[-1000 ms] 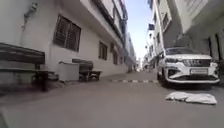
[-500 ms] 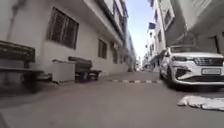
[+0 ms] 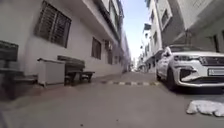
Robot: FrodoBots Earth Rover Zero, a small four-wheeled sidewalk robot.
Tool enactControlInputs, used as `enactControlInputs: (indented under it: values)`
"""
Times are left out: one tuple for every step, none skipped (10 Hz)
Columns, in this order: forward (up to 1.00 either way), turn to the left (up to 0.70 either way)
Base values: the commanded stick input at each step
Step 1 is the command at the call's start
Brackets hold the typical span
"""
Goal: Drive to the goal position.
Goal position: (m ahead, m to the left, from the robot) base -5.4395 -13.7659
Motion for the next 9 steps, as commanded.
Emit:
enactControlInputs:
  values:
    - [0.85,-0.34]
    - [0.85,-0.16]
    - [0.85,0.0]
    - [0.85,0.0]
    - [0.85,0.0]
    - [0.85,-0.12]
    - [0.85,-0.34]
    - [0.85,-0.34]
    - [0.85,-0.34]
